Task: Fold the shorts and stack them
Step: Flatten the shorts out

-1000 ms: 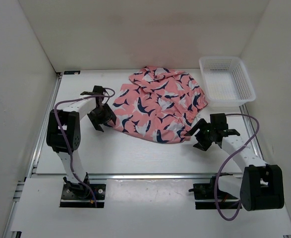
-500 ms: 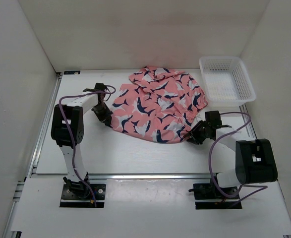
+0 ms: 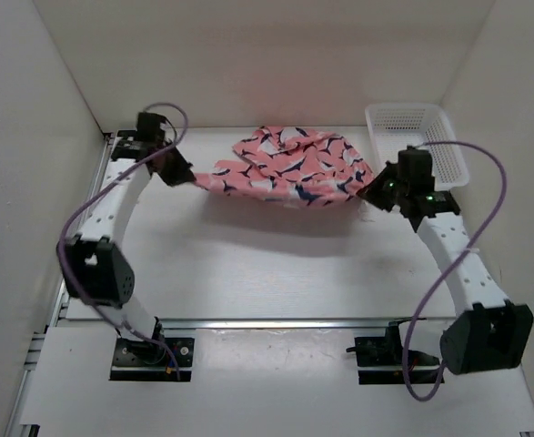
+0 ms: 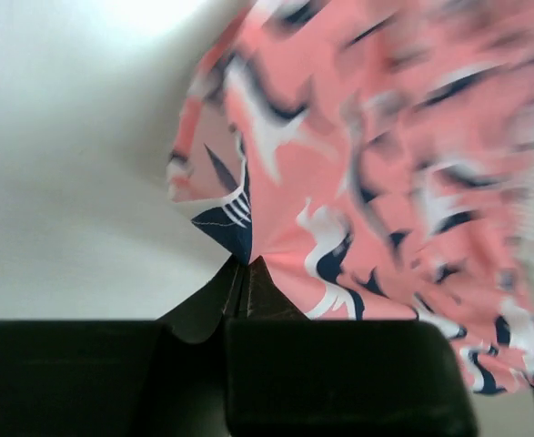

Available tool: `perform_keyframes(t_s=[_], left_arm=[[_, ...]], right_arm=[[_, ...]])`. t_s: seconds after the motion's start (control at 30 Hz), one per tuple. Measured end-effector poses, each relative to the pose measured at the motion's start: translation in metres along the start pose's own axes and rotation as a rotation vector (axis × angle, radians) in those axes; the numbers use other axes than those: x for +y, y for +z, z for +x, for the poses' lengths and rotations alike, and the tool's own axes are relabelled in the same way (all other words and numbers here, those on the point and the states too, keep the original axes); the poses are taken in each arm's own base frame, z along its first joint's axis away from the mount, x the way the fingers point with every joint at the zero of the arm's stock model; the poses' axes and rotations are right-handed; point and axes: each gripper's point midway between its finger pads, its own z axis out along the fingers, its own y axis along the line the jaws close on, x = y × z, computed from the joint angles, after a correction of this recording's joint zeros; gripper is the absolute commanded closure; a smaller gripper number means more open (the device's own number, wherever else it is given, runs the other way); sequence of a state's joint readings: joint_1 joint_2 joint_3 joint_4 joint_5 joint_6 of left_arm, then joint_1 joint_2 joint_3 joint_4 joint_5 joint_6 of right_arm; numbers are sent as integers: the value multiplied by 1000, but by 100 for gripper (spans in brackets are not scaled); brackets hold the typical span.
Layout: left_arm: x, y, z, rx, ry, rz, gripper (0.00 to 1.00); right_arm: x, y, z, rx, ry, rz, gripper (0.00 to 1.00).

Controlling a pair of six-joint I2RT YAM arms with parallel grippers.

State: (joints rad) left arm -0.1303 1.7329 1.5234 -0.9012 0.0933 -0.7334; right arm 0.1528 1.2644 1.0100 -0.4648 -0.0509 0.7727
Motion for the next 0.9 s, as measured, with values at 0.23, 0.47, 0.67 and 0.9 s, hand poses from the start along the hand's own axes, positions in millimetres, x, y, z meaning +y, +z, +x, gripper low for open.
perform_keyframes(t_s=[0.23, 0.47, 0.67, 0.9], left_arm=[[-69, -273, -61, -522, 53, 516, 90], [-60, -501, -2, -936, 187, 798, 90], [-37, -584, 48, -1134, 237, 894, 90], [-39, -568, 42, -1098, 230, 872, 90]], right_arm=[[108, -150, -62, -255, -249, -356, 100], [156, -300, -35, -390, -518, -710, 100], [159, -374, -3, -452, -640, -879, 100], [150, -368, -6, -469, -608, -832, 100]])
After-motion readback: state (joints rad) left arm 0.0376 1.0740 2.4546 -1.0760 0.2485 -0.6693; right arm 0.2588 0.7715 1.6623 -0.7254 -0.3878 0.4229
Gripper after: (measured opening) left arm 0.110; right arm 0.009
